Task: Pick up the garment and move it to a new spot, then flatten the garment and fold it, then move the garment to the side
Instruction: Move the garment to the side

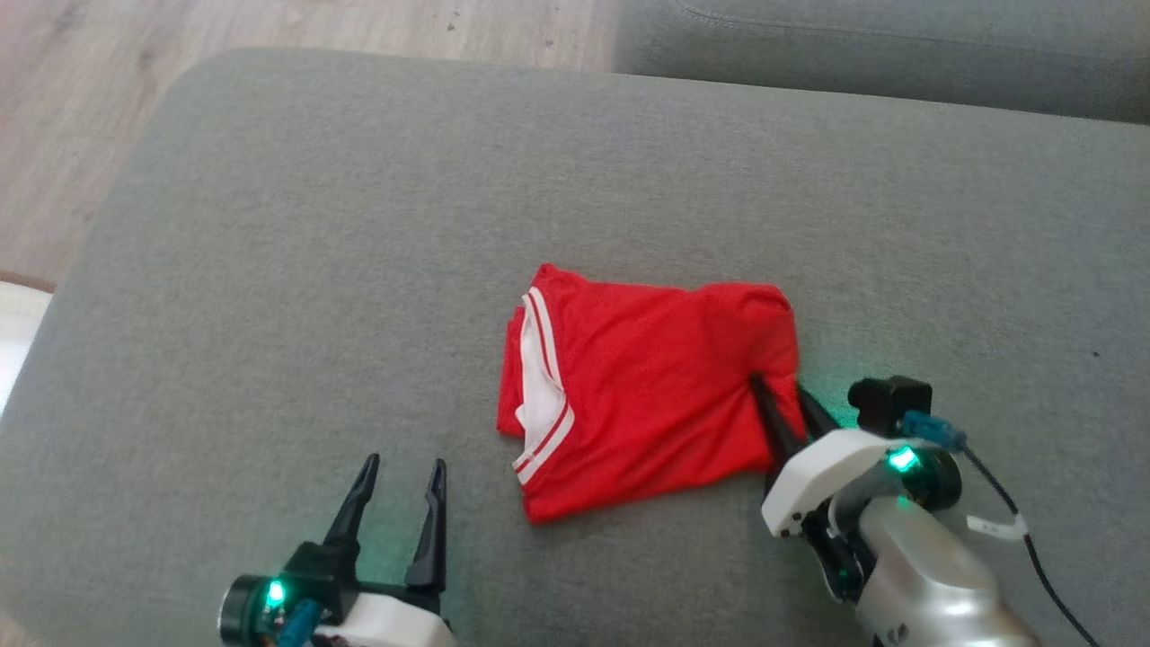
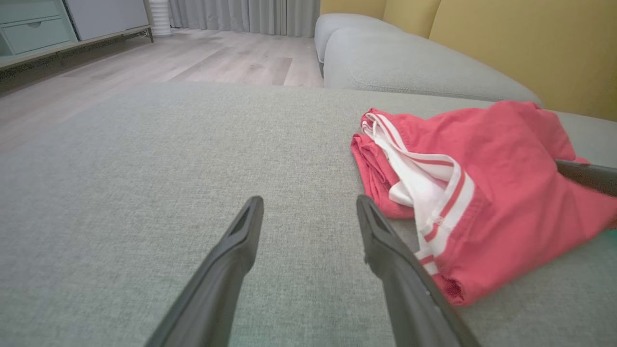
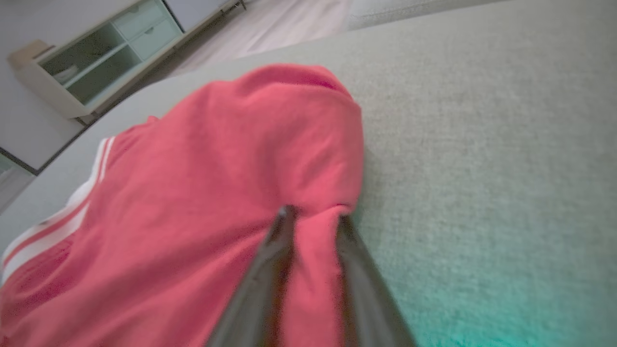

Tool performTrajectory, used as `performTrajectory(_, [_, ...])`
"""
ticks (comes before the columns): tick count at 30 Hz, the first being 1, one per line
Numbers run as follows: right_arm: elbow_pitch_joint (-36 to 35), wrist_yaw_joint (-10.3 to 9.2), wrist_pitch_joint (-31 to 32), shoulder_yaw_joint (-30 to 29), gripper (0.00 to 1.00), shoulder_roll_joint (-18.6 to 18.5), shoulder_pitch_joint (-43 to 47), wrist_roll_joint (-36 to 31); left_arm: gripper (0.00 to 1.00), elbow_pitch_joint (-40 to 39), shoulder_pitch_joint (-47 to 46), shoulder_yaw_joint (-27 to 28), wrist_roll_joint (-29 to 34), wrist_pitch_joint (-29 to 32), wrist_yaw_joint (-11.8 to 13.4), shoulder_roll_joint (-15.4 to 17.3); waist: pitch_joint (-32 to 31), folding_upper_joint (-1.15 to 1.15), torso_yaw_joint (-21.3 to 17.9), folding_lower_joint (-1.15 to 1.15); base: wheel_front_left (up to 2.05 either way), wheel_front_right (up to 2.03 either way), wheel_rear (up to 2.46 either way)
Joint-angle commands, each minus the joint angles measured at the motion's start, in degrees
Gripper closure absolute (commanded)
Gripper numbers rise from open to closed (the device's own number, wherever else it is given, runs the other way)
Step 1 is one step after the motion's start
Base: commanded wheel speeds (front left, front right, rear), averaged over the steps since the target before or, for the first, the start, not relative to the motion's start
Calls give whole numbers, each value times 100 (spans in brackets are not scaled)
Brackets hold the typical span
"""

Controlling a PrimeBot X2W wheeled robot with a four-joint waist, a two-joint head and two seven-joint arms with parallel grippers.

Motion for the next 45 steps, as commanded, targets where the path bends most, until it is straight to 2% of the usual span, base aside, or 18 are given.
performTrajectory(1, [-30, -5, -52, 100, 100, 34, -151, 50, 0, -161, -192, 245, 0, -38, 2, 14, -6, 0, -89, 0, 0, 0, 0])
performTrajectory(5, [-134, -5, -60, -197, 100, 34, -145, -62, 0, -196, -195, 316, 39, -38, -41, 14, -67, 0, -500, 0, 0, 0, 0])
performTrajectory(9, [-267, -5, -62, -373, 100, 34, 11, -274, 0, -242, -249, 326, 38, -38, -62, 14, -126, 0, -1235, 0, 0, 0, 0])
performTrajectory(15, [-443, -5, -62, -338, 100, 35, 203, -367, 0, -313, -445, 226, -48, -38, -90, 14, -115, 0, -2428, 0, 0, 0, 0])
performTrajectory(19, [-496, -5, -63, -279, 100, 35, 346, -406, 0, -348, -566, 109, -89, -38, -82, 14, -94, 0, -3011, 0, 0, 0, 0])
performTrajectory(22, [-546, -5, -63, -310, 100, 35, 401, -453, 0, -346, -599, 57, -105, -38, -70, 14, -75, 0, -3307, 0, 0, 0, 0])
performTrajectory(26, [-617, -5, -63, -150, 100, 35, 337, -459, 0, -228, -606, 20, -170, -38, -29, 14, 5, 0, -3470, 0, 0, 0, 0])
performTrajectory(31, [-612, -5, -63, -154, 100, -104, -243, -710, 0, -118, -639, 3, -137, -38, -45, 14, 117, 0, -3447, 0, 0, 0, 0])
performTrajectory(37, [-413, -5, -63, -691, 100, -727, -1253, -1165, 0, -62, -708, 34, -17, -38, -94, 14, 288, 0, -3193, 0, 0, 0, 0])
performTrajectory(42, [197, -5, -63, -1312, 100, -1455, -1951, -1927, 0, -34, -757, 98, 89, -38, -114, 14, 375, 0, -2904, 0, 0, 0, 0])
performTrajectory(43, [197, -5, -63, -1312, 100, -1455, -1951, -1927, 0, -34, -757, 98, 89, -38, -114, 14, 375, 0, -2904, 0, 0, 0, 0])
performTrajectory(44, [371, -5, -63, -1483, 83, -1592, -2051, -2115, 0, -35, -757, 119, 101, -38, -110, 14, 379, 0, -2857, 0, 0, 0, 0])
performTrajectory(45, [531, -5, -63, -1690, 5, -1707, -2137, -2281, 0, -41, -755, 140, 113, -38, -104, 14, 379, 0, -2813, 0, 0, 0, 0])
